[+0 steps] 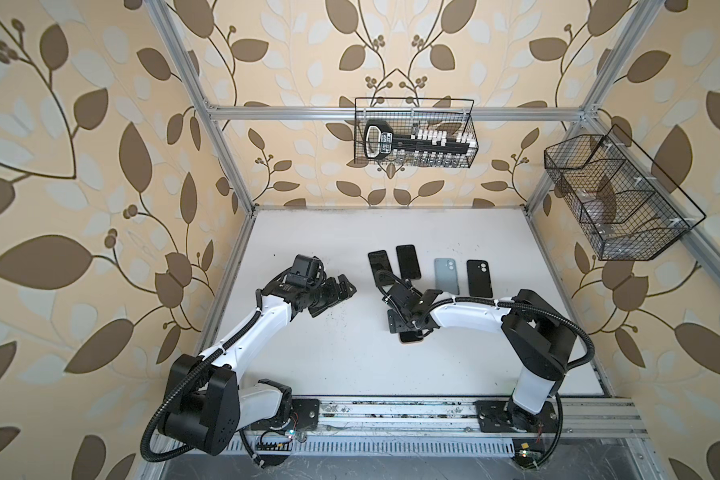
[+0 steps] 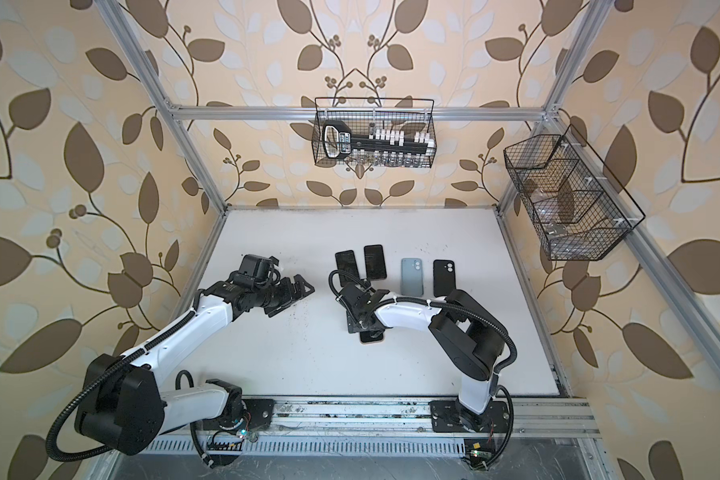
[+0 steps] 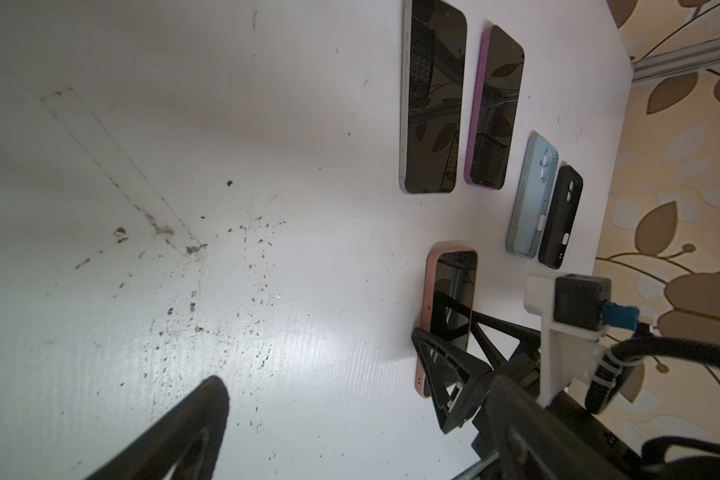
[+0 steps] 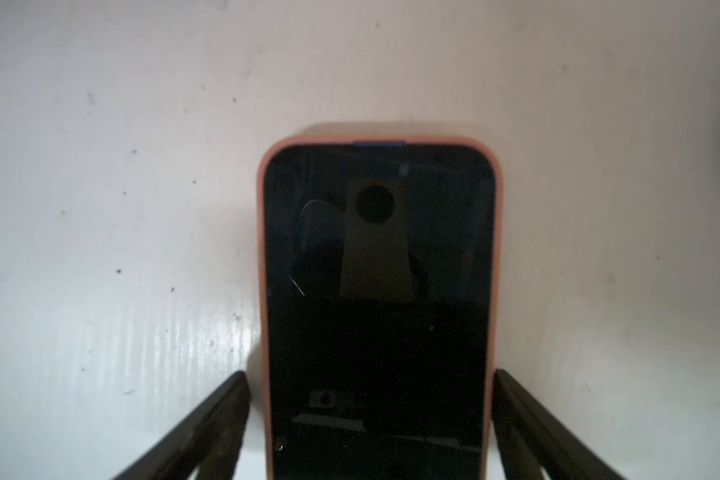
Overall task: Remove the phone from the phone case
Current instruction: 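Lower the right gripper onto the pink-cased phone and close on it, then reach the left gripper to pinch the pink case edge while right holds phone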
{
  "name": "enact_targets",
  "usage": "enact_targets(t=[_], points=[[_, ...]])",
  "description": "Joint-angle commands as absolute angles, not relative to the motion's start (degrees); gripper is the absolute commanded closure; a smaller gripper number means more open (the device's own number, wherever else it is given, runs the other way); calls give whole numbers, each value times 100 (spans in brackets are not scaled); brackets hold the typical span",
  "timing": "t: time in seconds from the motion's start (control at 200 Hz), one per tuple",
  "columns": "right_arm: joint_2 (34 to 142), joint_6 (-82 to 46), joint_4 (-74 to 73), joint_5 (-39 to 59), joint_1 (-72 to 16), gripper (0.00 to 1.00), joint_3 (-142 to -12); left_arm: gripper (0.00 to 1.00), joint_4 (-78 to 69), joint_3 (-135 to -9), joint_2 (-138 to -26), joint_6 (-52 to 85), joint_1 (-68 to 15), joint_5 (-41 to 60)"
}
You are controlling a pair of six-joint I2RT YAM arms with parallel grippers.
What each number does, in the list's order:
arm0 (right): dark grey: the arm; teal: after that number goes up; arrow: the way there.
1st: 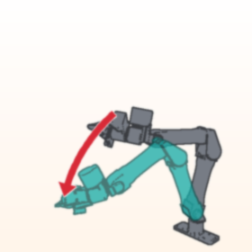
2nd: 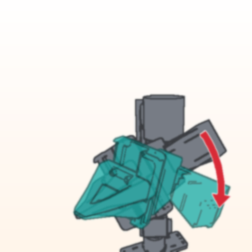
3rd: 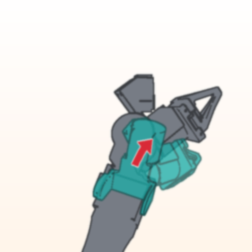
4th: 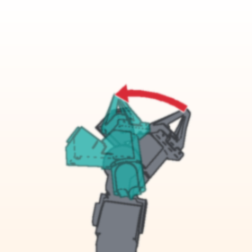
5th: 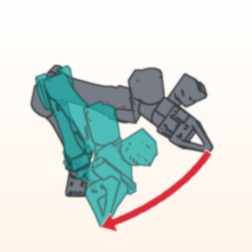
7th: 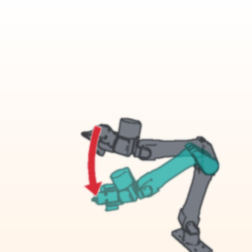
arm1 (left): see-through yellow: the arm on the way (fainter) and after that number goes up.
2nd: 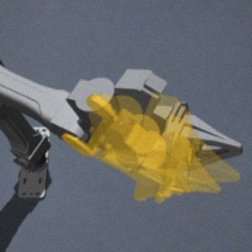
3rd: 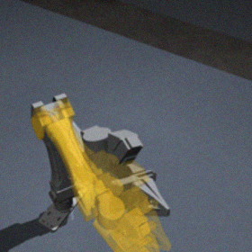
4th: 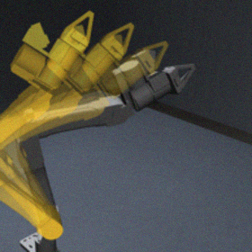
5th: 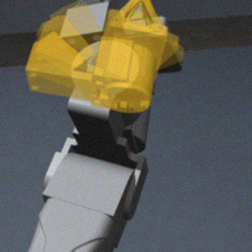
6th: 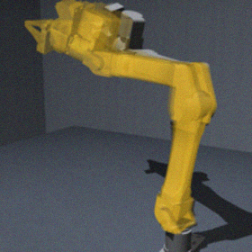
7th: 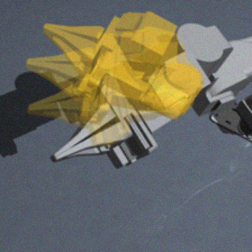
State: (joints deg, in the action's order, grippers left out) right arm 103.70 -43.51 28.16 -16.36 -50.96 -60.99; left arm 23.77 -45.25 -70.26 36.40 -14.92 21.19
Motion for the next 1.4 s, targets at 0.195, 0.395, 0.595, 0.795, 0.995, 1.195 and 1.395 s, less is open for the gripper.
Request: enact_targets(t=[0.195,0.395,0.595,0.795,0.995,1.195,1.395], points=[[10590,-4556,3341,-1678,-5262,9,-6105,1,2300,-4578,-6989,3683,-1477,2215],[10578,-4550,3189,-1685,-5249,19,-5912,1,2289,-4564,-6949,3683,-1477,2240],[10567,-4446,2924,-1617,-5230,29,-5742,1,2121,-4511,-6983,3665,-1477,2400],[10354,-4343,2865,-1654,-5229,31,-5739,1,1786,-4350,-7000,3775,-1485,2591],[10006,-4266,2832,-1569,-5183,33,-5791,1,1151,-4116,-7144,4122,-1694,2752],[9735,-4234,2838,-1459,-5111,34,-5801,1,513,-4047,-7435,4487,-2309,2549],[9548,-4240,2745,-1347,-5078,36,-5766,1,-88,-4045,-7856,4834,-2884,2366]])
